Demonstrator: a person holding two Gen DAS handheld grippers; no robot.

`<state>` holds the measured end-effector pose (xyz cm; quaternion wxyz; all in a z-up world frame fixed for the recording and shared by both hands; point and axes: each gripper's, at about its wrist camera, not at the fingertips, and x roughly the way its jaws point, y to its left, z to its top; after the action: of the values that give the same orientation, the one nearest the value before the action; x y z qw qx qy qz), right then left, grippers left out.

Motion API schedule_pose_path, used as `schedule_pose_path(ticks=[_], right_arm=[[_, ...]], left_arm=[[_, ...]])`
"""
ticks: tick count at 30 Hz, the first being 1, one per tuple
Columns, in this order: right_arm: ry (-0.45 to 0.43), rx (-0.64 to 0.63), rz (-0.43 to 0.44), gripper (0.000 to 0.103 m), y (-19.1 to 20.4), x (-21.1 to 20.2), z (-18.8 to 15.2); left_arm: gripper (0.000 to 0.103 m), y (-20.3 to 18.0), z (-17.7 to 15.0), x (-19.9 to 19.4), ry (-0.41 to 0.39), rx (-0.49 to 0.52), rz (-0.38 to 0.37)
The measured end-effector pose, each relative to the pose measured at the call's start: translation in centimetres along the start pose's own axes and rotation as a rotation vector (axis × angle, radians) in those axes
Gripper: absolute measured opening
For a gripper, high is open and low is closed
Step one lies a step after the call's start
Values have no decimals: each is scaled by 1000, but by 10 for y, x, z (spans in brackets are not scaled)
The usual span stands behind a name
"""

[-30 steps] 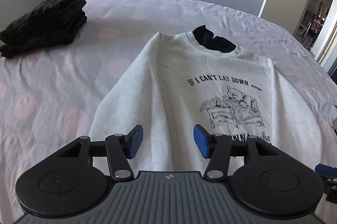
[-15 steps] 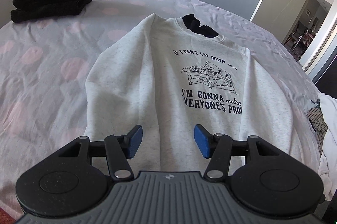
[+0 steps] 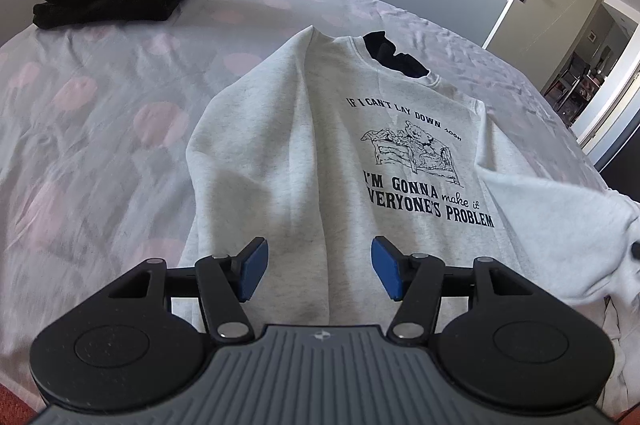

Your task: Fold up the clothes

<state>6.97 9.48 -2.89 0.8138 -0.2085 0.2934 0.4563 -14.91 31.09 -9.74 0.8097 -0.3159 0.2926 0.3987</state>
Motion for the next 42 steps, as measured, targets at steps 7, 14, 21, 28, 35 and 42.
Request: schedule_pose_path(ticks=[7, 14, 21, 28, 35, 42], right_arm=[[-86, 68, -302, 10, -128, -37, 78], [16, 168, -630, 9, -251, 4, 86], [164, 226, -744, 9, -308, 74, 66], [137, 232, -761, 33, -309, 70, 61], [-66, 320, -497, 35, -243, 7, 48], [-185, 451, -102, 42, -142, -21, 8]], left_arm=[[67, 1, 4, 6, 19, -5, 7], [67, 6, 6, 10, 42, 3, 47], [67, 13, 7, 12, 69, 6, 96], [68, 14, 7, 9, 77, 15, 124], [68, 8, -1, -3, 101, 40, 127], [68, 13, -13, -23, 137, 59, 97]])
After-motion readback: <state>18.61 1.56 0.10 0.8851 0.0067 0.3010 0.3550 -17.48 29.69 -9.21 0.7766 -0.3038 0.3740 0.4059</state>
